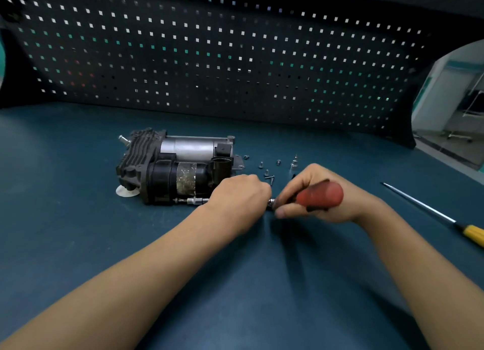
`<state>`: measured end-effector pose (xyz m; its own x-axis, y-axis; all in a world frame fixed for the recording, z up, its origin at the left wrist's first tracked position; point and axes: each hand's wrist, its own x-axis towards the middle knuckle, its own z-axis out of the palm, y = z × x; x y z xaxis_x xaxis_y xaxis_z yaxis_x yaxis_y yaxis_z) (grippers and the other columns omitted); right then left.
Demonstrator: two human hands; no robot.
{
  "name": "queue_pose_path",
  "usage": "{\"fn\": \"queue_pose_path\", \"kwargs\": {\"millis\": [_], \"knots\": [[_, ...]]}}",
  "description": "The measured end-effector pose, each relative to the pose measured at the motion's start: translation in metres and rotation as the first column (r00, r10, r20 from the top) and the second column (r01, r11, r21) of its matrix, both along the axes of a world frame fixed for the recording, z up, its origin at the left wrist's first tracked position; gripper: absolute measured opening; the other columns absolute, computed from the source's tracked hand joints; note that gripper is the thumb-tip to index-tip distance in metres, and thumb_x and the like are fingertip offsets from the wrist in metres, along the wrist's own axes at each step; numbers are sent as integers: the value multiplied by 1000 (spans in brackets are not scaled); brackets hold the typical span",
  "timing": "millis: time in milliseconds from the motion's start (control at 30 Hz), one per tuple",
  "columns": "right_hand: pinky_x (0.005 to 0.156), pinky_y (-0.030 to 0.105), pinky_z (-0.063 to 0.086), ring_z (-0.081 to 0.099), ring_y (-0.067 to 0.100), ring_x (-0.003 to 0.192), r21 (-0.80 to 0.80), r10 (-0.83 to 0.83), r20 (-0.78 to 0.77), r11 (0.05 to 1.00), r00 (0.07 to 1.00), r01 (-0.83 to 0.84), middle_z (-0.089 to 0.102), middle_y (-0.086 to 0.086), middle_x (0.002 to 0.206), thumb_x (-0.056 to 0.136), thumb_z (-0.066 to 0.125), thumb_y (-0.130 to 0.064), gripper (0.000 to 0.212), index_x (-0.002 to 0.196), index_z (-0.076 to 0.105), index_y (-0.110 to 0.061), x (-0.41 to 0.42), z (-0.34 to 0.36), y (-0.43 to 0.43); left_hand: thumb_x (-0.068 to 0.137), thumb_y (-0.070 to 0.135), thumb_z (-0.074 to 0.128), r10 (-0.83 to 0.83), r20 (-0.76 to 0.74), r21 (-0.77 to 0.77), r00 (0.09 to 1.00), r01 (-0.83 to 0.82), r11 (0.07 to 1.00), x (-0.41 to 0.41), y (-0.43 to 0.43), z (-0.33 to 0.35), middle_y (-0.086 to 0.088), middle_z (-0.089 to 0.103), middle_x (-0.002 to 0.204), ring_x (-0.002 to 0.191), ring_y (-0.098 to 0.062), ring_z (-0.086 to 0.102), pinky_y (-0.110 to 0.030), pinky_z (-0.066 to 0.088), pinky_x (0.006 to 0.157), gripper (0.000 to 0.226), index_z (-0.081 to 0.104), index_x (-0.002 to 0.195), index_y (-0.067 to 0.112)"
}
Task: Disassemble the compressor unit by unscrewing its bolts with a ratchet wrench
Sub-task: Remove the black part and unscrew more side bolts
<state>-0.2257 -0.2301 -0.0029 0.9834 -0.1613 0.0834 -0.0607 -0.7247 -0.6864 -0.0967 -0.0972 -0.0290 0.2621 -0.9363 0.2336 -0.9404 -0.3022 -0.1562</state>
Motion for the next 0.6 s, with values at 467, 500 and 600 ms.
{"fn": "queue_pose_path", "kwargs": {"millis": [467,500,600], "knots": [[36,18,34,47,8,35,569,-589,281,738,758,362,75,1,72,91,73,-14,10,85,70,-6,57,-21,-14,87,1,50,-38,-45,-109,998,33,993,5,-1,-1,-2,26,63,70,-32,42,-38,35,60,39,24,63,17],[37,18,34,46,6,36,585,-607,245,714,756,384,75,1,73,93,70,-12,9,86,71,-5,60,-23,-17,89,3,51,-38,-46,-117,998,32,993,6,-1,-3,-1,26,64,70,-30,40,-38,34,60,38,26,64,17],[40,16,37,47,4,39,608,-615,113,664,781,435,73,3,76,94,66,-4,6,91,71,-2,62,-31,-23,93,8,52,-37,-54,-122,998,30,992,6,0,-5,-5,41,71,74,-33,48,-38,34,61,29,35,71,17]]}}
